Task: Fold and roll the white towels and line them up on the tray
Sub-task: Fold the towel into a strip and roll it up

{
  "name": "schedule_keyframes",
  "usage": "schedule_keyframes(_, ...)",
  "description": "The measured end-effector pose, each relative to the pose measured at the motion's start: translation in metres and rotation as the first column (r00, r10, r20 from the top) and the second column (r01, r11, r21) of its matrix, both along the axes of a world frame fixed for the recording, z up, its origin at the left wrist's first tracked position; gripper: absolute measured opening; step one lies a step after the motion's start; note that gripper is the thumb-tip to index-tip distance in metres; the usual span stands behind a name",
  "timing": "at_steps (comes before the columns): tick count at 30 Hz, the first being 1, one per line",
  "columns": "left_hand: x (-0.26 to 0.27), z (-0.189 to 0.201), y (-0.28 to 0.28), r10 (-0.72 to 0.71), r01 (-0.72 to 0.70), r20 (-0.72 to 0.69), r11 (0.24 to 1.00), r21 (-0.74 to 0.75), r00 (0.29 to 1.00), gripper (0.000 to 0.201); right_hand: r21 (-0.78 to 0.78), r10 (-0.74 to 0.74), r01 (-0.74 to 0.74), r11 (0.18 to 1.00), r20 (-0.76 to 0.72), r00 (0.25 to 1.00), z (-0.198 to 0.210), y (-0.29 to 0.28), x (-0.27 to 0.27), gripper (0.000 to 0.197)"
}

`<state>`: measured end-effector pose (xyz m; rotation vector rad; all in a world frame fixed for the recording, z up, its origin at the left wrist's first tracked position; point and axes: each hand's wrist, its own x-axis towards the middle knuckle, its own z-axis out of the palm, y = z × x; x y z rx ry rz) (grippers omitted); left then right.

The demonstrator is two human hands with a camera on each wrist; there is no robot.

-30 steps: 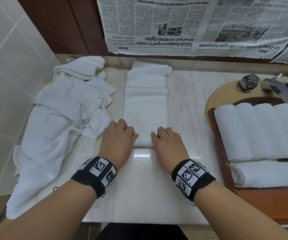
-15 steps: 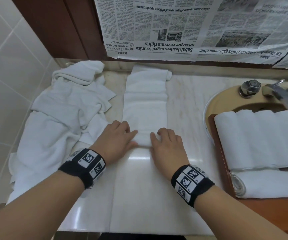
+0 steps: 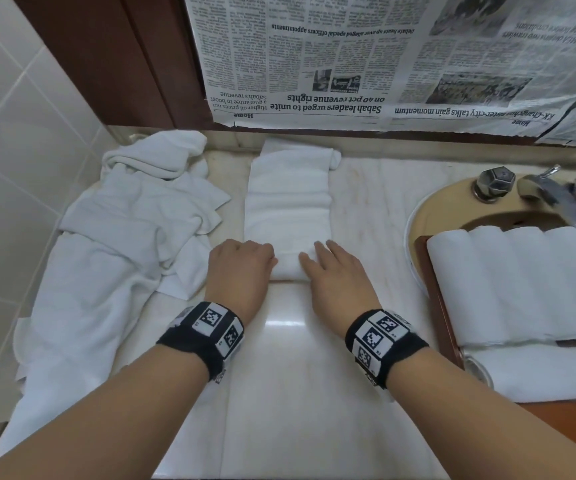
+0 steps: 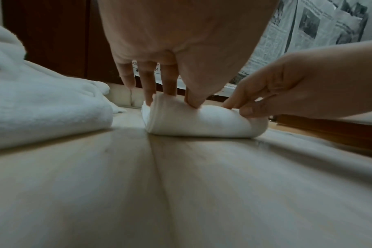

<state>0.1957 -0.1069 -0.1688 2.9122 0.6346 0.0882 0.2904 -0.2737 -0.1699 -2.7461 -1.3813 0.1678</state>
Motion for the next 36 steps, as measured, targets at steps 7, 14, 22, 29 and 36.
schedule_keyframes(7, -0.006, -0.011, 0.006, -0.065, 0.064, 0.032, 0.997, 0.037, 0.997, 0.056, -0.002, -0.027, 0.027, 1.000, 0.095, 0.995, 0.005, 0.013, 0.010, 0.046)
schedule_keyframes(14, 0.004, -0.007, 0.025, -0.197, 0.196, -0.009, 0.978, -0.076, 0.980, 0.037, -0.219, 0.122, -0.149, 0.964, -0.132, 0.984, 0.032, 0.025, 0.040, 0.019)
schedule_keyframes(22, -0.079, 0.004, -0.011, -0.034, 0.033, 0.007, 0.874, -0.486, 0.999, 0.036, -0.152, -0.002, -0.101, 0.983, -0.563, 0.827, 0.043, -0.033, 0.013, 0.035)
schedule_keyframes(29, -0.113, 0.009, -0.043, 0.277, -0.225, -0.032, 0.704, -0.674, 0.960, 0.027, 0.089, -0.137, 0.299, 0.950, -0.742, 0.656, 0.028, -0.078, -0.031, 0.027)
schedule_keyframes(36, -0.097, 0.007, -0.058, 0.407, -0.302, 0.056, 0.757, -0.580, 0.912, 0.021, 0.199, -0.136, 0.222, 0.954, -0.374, 0.917, 0.003, -0.076, -0.062, 0.040)
